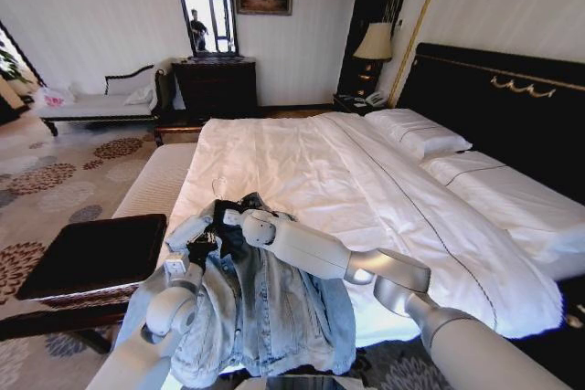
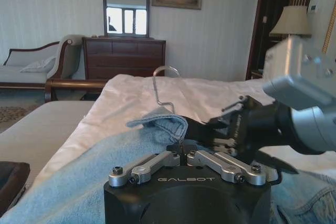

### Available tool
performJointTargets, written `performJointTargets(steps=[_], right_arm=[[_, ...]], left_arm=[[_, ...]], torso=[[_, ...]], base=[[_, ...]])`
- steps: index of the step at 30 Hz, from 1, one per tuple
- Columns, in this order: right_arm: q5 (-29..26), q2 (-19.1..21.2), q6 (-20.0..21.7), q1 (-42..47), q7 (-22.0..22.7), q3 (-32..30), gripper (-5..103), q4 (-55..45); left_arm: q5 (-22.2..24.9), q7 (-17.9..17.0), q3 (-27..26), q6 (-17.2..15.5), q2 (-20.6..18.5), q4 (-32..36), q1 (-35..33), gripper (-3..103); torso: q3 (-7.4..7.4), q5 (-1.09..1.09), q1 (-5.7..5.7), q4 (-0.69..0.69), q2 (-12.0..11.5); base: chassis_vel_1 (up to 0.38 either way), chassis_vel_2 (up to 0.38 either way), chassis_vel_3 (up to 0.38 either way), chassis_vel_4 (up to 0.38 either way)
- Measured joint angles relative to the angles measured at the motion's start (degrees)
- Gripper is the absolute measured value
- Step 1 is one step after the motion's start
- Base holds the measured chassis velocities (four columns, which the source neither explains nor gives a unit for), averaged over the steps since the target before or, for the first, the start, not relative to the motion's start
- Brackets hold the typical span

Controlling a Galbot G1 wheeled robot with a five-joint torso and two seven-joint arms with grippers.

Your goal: Pick up the clothes from the bed and hang them on the clothes hanger.

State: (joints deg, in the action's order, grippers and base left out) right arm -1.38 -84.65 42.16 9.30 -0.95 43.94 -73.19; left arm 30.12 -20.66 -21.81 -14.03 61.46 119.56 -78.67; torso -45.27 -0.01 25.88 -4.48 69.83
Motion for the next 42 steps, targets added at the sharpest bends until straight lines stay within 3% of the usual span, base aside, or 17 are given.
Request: performJointTargets(steps=[7,15,25,30,32,33,39,42], right_arm=[[-4.4,-3.3,0.0,1.8,3.6,-1.6,24,2.3],[-7.5,-3.7,0.0,4.2,8.7,-3.9,24,2.1],[-7.1,-3.1,-0.1,7.4,12.9,-5.8,24,0.2],[-4.6,-2.8,-3.4,8.8,14.1,-5.9,24,-0.5],[-3.9,-2.9,-4.7,9.3,14.4,-6.1,24,-0.5],[-3.1,-3.0,-5.9,9.8,14.4,-6.1,24,-0.5],[-1.9,-3.1,-7.3,10.7,14.4,-6.3,24,-0.5],[-1.5,-3.2,-7.9,10.9,14.4,-6.5,24,-0.5]], left_arm=[[-2.9,1.0,1.6,0.6,1.1,-1.1,-2.0,1],[-5.3,1.7,3.0,1.7,2.3,-3.3,-3.6,1],[-5.6,2.2,2.0,2.4,2.1,-5.6,-3.8,1],[-5.0,2.2,0.9,2.4,1.9,-5.2,-4.4,-1],[-4.5,2.3,0.5,2.3,1.7,-4.8,-4.7,3],[-4.2,2.5,0.1,2.2,1.4,-4.2,-5.1,14],[-4.1,2.6,-1.2,2.3,1.1,-2.6,-6.3,30],[-4.1,2.7,-2.7,2.3,0.7,0.1,-8.1,47]], torso=[[0.00,0.00,0.00,0.01,0.0],[0.00,0.01,0.00,0.00,0.0],[0.00,0.01,0.00,0.01,0.0],[0.00,0.01,0.00,0.00,0.0],[0.00,0.01,0.00,0.00,0.0],[0.00,0.01,0.00,0.01,0.0],[0.00,0.01,0.00,0.00,0.0],[0.00,0.01,0.00,0.00,0.0]], base=[[0.000,0.000,0.000,0.000],[0.000,0.000,0.000,0.000],[0.000,0.000,0.000,0.000],[0.000,0.000,0.000,0.000],[0.000,0.000,0.000,0.000],[0.000,0.000,0.000,0.000],[0.000,0.000,0.000,0.000],[0.000,0.000,0.000,0.000]])
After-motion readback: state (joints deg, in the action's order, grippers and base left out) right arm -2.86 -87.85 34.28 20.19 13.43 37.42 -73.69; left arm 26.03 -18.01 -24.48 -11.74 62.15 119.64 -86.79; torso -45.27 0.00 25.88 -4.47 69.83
